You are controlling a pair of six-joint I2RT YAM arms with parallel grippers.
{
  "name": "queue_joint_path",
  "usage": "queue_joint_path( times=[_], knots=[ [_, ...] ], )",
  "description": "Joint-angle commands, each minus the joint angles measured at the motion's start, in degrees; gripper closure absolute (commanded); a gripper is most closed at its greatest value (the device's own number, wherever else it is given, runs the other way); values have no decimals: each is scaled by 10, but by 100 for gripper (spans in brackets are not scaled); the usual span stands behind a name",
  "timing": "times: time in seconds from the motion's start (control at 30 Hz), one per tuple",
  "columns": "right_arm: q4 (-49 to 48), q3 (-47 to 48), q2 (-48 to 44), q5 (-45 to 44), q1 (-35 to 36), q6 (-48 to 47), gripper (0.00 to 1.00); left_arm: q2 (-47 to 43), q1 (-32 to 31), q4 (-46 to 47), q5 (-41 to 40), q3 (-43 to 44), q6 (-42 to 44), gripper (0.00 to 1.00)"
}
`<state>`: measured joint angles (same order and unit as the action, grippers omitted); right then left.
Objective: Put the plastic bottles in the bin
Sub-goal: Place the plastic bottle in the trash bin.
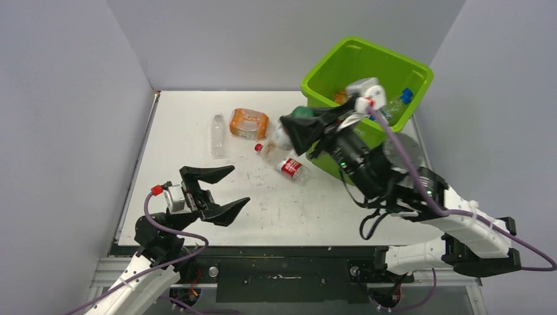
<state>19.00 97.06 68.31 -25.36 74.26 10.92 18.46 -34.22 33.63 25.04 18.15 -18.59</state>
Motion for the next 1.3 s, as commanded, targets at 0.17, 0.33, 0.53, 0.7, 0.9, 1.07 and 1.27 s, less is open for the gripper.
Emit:
queue_joint_path(
  times=[0.17,0.33,0.53,0.7,0.9,1.07,1.27],
  knots=[
    [-291,25,-34,-361,-3,-396,95,14,-3,-70,-82,30,30,4],
    [-185,158,69,-340,-65,-336,95,17,-2,-87,-122,30,35,4],
    [69,305,193,-113,-370,-52,95,24,-4,-104,-130,35,55,4],
    [51,227,227,156,-597,169,95,27,-4,-132,-171,43,59,4],
    [9,123,226,180,-584,146,95,27,-5,-135,-178,44,58,4],
    [14,53,222,190,-582,127,95,33,-5,-135,-168,45,58,4],
    [69,32,229,161,-568,94,95,46,-5,-138,-157,49,58,4]
  ],
)
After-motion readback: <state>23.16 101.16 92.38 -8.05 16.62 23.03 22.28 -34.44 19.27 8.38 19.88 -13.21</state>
